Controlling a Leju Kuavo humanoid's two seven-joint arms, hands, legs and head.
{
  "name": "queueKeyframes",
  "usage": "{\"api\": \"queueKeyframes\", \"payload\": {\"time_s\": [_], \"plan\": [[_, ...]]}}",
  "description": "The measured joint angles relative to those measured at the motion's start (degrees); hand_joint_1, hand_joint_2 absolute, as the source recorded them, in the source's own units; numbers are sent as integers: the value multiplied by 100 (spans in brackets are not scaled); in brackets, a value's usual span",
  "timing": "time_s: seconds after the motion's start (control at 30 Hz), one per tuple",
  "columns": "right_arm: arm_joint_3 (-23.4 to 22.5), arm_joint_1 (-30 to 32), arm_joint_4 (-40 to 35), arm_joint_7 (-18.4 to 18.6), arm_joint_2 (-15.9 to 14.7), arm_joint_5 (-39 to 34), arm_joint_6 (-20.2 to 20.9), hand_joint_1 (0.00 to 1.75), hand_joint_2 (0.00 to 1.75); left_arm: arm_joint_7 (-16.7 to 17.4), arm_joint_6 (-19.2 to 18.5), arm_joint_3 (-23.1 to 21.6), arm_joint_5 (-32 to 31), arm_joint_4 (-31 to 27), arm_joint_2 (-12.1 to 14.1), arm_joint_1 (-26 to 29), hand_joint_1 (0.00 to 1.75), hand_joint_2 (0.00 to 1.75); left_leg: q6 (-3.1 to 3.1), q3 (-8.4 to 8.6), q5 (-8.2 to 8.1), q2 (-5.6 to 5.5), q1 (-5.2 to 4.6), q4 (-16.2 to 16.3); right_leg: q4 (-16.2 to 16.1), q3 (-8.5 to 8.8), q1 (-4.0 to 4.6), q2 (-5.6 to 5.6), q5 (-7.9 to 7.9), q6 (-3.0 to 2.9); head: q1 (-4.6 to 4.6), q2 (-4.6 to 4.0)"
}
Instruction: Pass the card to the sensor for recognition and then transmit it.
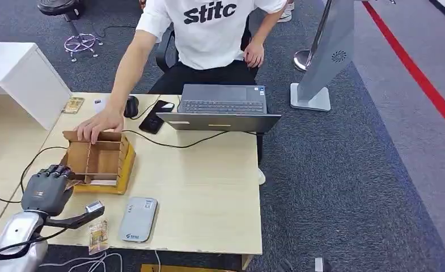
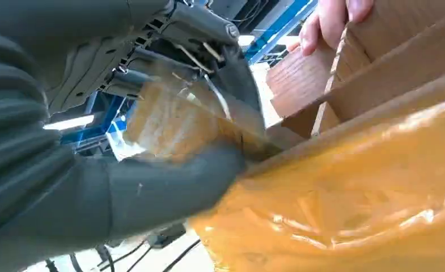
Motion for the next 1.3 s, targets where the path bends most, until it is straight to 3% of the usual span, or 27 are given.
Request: {"api": "queueKeyframes", "payload": {"time_s": [0.93, 1.1, 1.3], "plan": [[13, 2, 0, 28, 0, 37, 4, 0, 175, -11, -22, 2, 44, -603, 105, -254, 175, 175, -8, 2, 7, -2, 1, 0, 1, -1, 1, -1, 5, -6, 0, 2], [42, -9, 0, 79, 0, 68, -37, 0, 175, 79, -481, 2, 177, -982, 138, -713, 175, 175, -7, 1, 10, -6, 2, 0, 1, 2, 2, -4, 6, -5, 0, 2], [79, -10, 0, 90, 2, 63, -35, 0, 175, 90, -675, -2, 190, -1353, 109, -1030, 175, 175, -7, 2, 11, 0, 2, 0, 1, 1, 2, -1, 8, -6, 0, 2]]}}
